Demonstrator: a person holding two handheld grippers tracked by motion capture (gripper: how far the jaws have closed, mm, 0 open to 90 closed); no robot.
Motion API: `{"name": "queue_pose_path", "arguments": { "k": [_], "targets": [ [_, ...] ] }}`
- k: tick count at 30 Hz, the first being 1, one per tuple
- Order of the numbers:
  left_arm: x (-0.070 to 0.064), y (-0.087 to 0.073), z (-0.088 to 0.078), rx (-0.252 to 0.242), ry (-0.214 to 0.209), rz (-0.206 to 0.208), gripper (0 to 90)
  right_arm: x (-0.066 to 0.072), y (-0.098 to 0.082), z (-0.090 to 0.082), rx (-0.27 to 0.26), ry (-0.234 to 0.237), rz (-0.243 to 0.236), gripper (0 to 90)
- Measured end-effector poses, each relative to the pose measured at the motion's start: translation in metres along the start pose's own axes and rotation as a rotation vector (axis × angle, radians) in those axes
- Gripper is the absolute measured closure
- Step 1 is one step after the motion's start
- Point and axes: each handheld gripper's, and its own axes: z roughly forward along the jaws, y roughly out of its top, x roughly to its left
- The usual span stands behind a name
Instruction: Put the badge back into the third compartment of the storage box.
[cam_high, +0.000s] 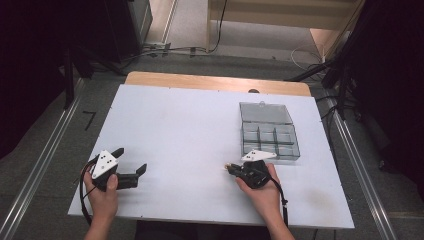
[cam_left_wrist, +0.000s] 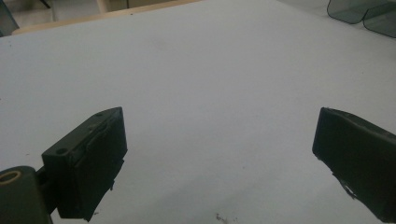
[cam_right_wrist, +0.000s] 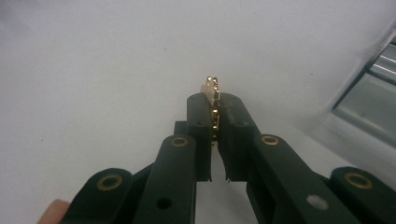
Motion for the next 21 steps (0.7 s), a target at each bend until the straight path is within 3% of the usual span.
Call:
{"name": "queue_pose_path", "arguments": {
  "k": [21],
  "targets": [
    [0.0,0.0,0.0,0.001,0.0,0.001,3.4,-0.01,0.01,-0.014,-0.028,-0.018,0.005,81.7]
  ]
}}
